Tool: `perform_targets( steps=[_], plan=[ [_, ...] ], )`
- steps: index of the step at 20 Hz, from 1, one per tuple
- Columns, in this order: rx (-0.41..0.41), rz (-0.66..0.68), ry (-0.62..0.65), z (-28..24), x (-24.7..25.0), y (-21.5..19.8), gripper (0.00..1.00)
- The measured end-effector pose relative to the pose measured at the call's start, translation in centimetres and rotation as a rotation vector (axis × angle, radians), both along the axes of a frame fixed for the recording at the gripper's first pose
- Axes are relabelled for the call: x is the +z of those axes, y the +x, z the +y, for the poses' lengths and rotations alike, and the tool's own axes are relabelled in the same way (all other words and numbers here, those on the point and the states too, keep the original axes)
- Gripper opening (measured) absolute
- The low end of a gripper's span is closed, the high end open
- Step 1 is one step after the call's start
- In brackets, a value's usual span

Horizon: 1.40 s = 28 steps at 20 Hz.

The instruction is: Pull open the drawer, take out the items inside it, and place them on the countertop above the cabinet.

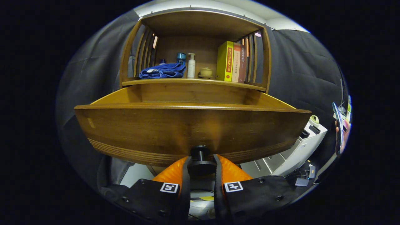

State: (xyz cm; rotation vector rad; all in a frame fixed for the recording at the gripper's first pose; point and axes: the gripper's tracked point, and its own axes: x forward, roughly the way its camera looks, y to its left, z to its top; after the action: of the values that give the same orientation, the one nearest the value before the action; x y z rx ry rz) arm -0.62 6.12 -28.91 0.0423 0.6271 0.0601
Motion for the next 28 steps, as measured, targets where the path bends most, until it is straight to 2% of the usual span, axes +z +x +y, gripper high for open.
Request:
perform_targets(
  steps=[5,8,11,21,22,25,28],
  plan=[
    [0.014,-0.027,0.011,0.1,0.0,0.2,0.4],
    [0.016,-0.04,0.018,0.0,0.0,0.2,0.49],
    [0.017,-0.079,0.032,0.0,0.6,0.5,0.52],
    [0.021,-0.173,0.054,0.0,2.6,0.5,0.95],
    [0.028,-0.194,0.057,0.2,3.3,0.4,0.99],
    [0.004,-0.321,0.045,-0.8,8.0,0.4,0.99],
    [-0.011,-0.464,0.058,-1.6,15.3,0.8,0.99]
  ],
)
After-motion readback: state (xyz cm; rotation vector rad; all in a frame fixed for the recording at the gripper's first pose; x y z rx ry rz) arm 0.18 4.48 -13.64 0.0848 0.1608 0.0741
